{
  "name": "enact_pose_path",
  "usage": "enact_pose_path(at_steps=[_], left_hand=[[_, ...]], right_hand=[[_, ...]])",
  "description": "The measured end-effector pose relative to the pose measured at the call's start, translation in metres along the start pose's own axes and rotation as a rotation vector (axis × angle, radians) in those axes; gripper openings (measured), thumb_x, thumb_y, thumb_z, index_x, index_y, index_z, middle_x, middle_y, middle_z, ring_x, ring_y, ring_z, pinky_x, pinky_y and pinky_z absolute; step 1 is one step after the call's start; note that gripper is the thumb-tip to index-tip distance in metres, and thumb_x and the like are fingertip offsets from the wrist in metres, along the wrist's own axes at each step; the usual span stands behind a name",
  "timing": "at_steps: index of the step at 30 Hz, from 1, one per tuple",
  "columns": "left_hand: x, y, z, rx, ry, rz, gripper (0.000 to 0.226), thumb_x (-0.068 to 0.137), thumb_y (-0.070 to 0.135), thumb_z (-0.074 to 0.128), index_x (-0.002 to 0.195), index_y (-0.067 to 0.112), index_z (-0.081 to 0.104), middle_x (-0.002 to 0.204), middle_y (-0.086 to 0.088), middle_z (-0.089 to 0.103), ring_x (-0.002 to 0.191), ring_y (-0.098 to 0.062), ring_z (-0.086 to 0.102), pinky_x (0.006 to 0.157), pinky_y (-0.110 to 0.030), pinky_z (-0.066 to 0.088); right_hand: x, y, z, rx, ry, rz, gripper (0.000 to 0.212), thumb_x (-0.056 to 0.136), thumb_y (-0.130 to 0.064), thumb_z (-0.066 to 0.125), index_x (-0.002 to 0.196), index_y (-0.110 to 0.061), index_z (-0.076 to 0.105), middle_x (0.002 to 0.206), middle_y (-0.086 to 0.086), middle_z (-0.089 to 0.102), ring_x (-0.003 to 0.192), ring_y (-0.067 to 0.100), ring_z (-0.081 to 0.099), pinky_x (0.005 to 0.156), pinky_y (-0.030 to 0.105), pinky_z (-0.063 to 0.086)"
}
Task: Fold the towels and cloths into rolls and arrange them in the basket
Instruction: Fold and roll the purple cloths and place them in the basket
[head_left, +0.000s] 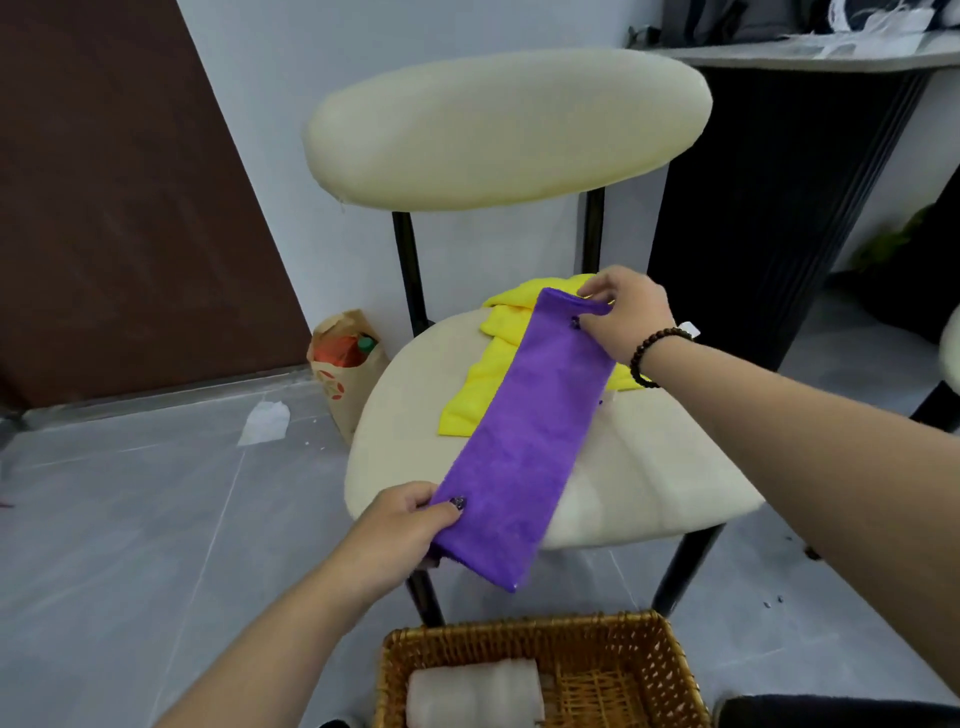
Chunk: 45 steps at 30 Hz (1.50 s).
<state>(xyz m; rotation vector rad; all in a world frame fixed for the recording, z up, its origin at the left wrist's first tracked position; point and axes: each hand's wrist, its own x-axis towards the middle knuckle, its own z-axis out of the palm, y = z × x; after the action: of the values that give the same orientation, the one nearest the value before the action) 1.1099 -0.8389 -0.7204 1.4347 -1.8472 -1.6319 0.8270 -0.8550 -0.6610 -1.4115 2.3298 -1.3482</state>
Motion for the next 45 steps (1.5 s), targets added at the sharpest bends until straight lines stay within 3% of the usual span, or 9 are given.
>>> enact_pose_path(at_steps=[4,14,21,24,27,33,37,41,45], left_hand=[[0.002,0.005,0.025,-0.186,-0.039,-0.008,0.016,0.098,0.018,0.052,0.101,0.006,0.062,0.072,-0.009,0.073,0.054,-0.014,0.068,0.049,-0.017,0.044],[0.014,0.016,0.041,-0.343,-0.099,-0.103,0.017,0.1,0.022,0.047,0.091,0.009,0.055,0.069,-0.013,0.073,0.048,-0.018,0.067,0.041,-0.019,0.038],[0.006,0.02,0.043,-0.349,-0.11,-0.1,0.016,0.102,0.024,0.044,0.095,0.013,0.053,0.072,-0.011,0.074,0.053,-0.016,0.069,0.048,-0.02,0.042],[0.002,0.022,0.049,-0.35,-0.141,-0.089,0.016,0.104,0.027,0.039,0.101,0.017,0.052,0.076,-0.008,0.075,0.059,-0.015,0.071,0.051,-0.021,0.042],[0.0,0.024,0.062,-0.376,-0.175,-0.065,0.019,0.105,0.027,0.034,0.106,0.02,0.051,0.078,-0.003,0.075,0.062,-0.013,0.071,0.05,-0.02,0.039],[-0.004,0.031,0.082,-0.443,-0.161,-0.093,0.02,0.105,0.027,0.033,0.108,0.02,0.051,0.076,-0.001,0.075,0.057,-0.01,0.07,0.048,-0.019,0.038],[-0.013,0.035,0.089,-0.466,-0.099,-0.133,0.014,0.104,0.022,0.036,0.11,0.018,0.048,0.103,-0.005,0.07,0.053,-0.008,0.068,0.044,-0.016,0.042],[-0.02,0.035,0.089,-0.465,-0.048,-0.116,0.013,0.101,0.016,0.041,0.097,0.017,0.053,0.084,-0.001,0.068,0.051,-0.006,0.065,0.052,-0.022,0.042],[-0.022,0.031,0.081,-0.235,0.001,-0.045,0.012,0.098,0.017,0.048,0.098,0.014,0.06,0.081,-0.002,0.07,0.058,-0.007,0.062,0.052,-0.02,0.042]], right_hand=[[0.042,-0.018,0.027,-0.367,-0.123,-0.19,0.024,0.084,-0.011,0.058,0.106,-0.021,0.059,0.108,0.0,0.065,0.105,0.026,0.057,0.093,0.035,0.042],[0.045,0.005,0.098,-0.975,-0.221,-0.397,0.029,0.093,-0.006,0.041,0.12,-0.014,0.049,0.122,0.008,0.054,0.118,0.028,0.045,0.093,0.039,0.033],[0.006,0.001,0.059,-0.548,-0.172,-0.303,0.023,0.092,-0.023,0.054,0.112,-0.015,0.059,0.117,0.006,0.053,0.113,0.026,0.047,0.09,0.038,0.04],[-0.045,0.003,0.026,-0.343,-0.156,-0.15,0.008,0.088,-0.023,0.057,0.089,-0.016,0.061,0.093,0.004,0.054,0.096,0.025,0.054,0.079,0.035,0.044],[-0.1,0.013,-0.002,-0.339,-0.252,0.119,0.014,0.085,-0.028,0.06,0.092,-0.015,0.059,0.088,0.002,0.058,0.091,0.024,0.056,0.069,0.03,0.038],[-0.147,0.014,-0.033,0.114,-0.328,0.496,0.02,0.086,-0.018,0.062,0.068,-0.01,0.057,0.071,0.014,0.067,0.065,0.024,0.064,0.072,0.038,0.054],[-0.173,0.011,-0.029,0.446,-0.276,0.688,0.02,0.09,-0.015,0.062,0.072,-0.009,0.054,0.076,0.015,0.059,0.07,0.025,0.062,0.06,0.027,0.045],[-0.177,0.013,-0.029,0.505,-0.281,0.731,0.017,0.087,-0.024,0.067,0.088,-0.009,0.059,0.088,0.015,0.068,0.071,0.02,0.067,0.062,0.026,0.046],[-0.17,0.015,-0.033,0.492,-0.324,0.696,0.025,0.083,-0.014,0.072,0.103,-0.007,0.059,0.089,0.014,0.069,0.066,0.016,0.067,0.066,0.027,0.053]])
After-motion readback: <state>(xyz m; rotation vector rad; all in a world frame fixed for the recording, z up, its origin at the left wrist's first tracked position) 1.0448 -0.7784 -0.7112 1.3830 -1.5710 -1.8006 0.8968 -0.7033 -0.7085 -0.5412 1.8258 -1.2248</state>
